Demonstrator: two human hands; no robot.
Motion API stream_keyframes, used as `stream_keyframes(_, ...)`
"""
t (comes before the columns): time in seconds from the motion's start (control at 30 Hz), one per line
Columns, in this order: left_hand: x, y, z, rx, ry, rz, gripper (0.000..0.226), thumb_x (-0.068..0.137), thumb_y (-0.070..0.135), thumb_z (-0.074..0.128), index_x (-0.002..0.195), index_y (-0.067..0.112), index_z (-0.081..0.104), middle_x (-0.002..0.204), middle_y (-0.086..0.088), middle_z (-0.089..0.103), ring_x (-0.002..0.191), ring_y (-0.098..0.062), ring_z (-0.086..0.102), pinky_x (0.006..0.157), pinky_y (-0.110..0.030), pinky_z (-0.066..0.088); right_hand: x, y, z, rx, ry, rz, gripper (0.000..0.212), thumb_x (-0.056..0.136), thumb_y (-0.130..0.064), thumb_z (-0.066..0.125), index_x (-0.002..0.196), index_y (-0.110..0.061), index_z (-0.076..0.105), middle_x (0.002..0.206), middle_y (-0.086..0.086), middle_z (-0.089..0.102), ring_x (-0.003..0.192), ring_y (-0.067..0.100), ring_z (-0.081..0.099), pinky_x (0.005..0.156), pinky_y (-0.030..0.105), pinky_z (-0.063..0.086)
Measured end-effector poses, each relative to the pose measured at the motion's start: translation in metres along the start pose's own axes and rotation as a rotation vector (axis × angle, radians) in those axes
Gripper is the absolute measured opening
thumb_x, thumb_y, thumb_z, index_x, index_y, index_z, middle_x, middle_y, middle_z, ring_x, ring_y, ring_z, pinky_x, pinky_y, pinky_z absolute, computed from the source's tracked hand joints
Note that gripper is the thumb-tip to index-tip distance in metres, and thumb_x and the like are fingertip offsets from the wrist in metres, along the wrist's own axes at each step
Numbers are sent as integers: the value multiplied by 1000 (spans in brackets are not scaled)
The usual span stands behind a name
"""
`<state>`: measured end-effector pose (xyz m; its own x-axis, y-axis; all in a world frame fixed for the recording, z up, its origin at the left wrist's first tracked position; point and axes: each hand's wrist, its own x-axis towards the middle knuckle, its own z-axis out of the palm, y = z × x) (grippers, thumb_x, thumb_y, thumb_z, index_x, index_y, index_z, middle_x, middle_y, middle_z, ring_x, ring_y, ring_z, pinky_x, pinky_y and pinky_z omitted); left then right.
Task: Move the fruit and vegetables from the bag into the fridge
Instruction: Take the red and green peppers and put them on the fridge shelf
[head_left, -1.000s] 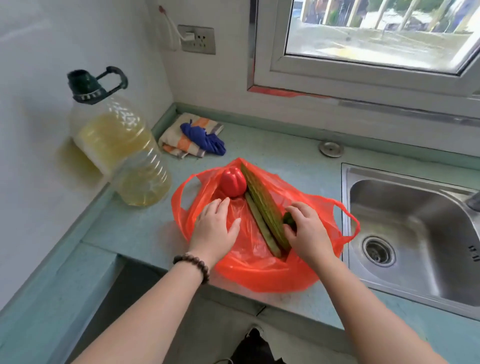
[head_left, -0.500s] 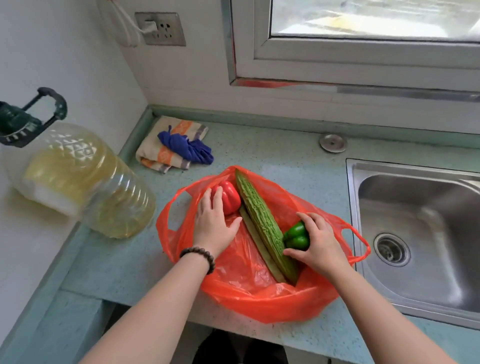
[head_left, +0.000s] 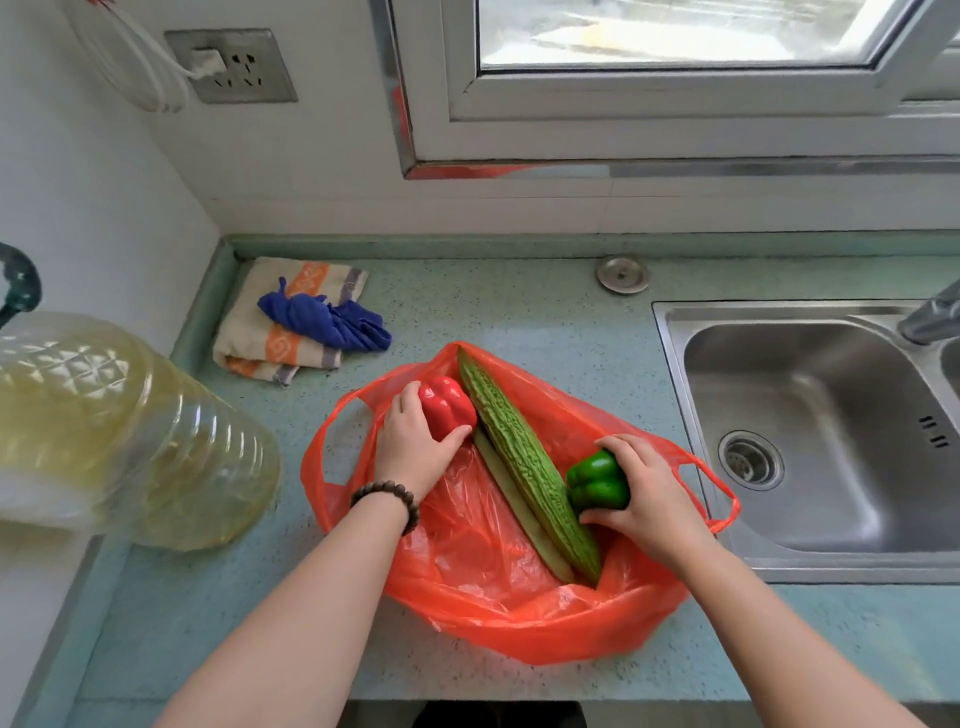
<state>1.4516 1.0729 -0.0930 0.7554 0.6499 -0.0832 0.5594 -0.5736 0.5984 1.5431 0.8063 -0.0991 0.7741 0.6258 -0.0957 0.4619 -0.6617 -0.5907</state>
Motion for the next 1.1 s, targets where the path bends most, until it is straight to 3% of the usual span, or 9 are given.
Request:
stream_keyframes(0.4, -12, 41, -50, -158, 49, 285, 82, 71, 45, 76, 135, 15, 35, 132, -5, 45, 120, -19, 47, 94, -23, 36, -12, -64, -31, 116, 306, 125, 84, 54, -46, 85, 125, -18, 47, 119, 1, 50, 111, 18, 47, 98, 26, 36)
stream_keyframes(0.57, -24, 79, -56, -213, -9, 451, 82, 68, 41, 79, 133, 14, 38, 127, -7, 47, 115, -23, 50, 96, -29, 38, -38, -95, -60, 149, 484, 168, 81, 56, -44, 84, 123, -18, 47, 111, -5, 46, 100, 9, 43, 88, 19, 31)
stream_keyframes(0.7, -47, 114, -45, -244, -121, 629, 82, 68, 41, 79, 133, 14, 39, 125, -5, 47, 111, -19, 49, 93, -20, 33, -79, -96, -80, 168, 625, 257, 80, 56, -46, 83, 123, -21, 47, 113, -7, 46, 101, 9, 45, 90, 23, 35)
stream_keyframes(0.87, -95, 166, -13, -298, -325, 822, 81, 68, 42, 78, 133, 13, 39, 125, -3, 47, 115, -16, 46, 97, -17, 31, -162, -75, -97, 142, 801, 455, 75, 57, -46, 83, 119, -22, 49, 108, -8, 46, 96, 6, 45, 82, 15, 31)
stream_keyframes(1.1, -214, 231, 42, -324, -600, 1050, 78, 67, 36, 80, 131, 12, 41, 123, -3, 48, 115, -16, 45, 96, -13, 28, -311, -41, -95, 151, 1057, 783, 73, 57, -42, 84, 119, -21, 51, 112, -6, 50, 100, 12, 48, 87, 21, 36)
